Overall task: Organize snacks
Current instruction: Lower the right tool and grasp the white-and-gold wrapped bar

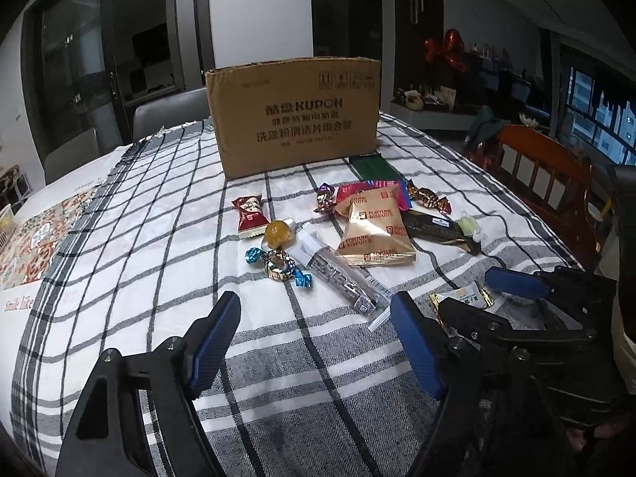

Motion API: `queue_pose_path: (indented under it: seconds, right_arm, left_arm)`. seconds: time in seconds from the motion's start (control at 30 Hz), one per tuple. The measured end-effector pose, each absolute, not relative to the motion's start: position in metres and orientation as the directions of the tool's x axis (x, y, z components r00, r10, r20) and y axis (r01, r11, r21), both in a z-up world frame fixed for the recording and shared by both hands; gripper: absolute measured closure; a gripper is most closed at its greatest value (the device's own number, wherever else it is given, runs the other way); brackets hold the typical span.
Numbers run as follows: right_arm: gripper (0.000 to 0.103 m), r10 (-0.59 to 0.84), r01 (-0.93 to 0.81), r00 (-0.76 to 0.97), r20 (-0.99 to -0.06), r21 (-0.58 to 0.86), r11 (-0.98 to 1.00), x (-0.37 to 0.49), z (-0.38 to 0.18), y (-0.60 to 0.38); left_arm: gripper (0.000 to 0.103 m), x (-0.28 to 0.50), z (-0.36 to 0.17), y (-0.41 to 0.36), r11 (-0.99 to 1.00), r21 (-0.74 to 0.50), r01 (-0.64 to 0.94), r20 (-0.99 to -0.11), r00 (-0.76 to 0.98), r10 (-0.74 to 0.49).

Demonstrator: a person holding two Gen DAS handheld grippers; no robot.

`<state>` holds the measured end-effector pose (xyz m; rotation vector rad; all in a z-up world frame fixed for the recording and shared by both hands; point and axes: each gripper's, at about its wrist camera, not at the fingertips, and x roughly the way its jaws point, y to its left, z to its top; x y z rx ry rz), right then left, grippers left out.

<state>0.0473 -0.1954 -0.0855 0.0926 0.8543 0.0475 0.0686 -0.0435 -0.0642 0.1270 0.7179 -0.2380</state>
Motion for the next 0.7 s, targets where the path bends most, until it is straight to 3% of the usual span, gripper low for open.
queue_pose_path:
  seconds: [0.53,0.6,0.7]
  right_arm:
    - [0.052,0.020,-0.053,0.661,-0.750,-0.020,0.998,0.045,-0.092,-0.180]
    - [0.062,0.004,-0.040,0.672,-0.740,-0.031,0.999,0.042,-0.089,-0.181]
    - [0.066,-0.013,-0.037,0.693,-0.720,-0.053,0.998,0.037,-0.082,-0.181]
  left_arm:
    - [0.027,0.068,-0.067,-0.045,0.964,0.036,0.262,-0.673,0.719,-0.170]
    - [0.027,0.067,-0.066,-0.045,0.964,0.039,0.262,-0.671,0.722,-0.169]
    - [0.027,0.065,-0.064,-0.046,0.963,0.044,0.266,-0.665,0.727,-0.170]
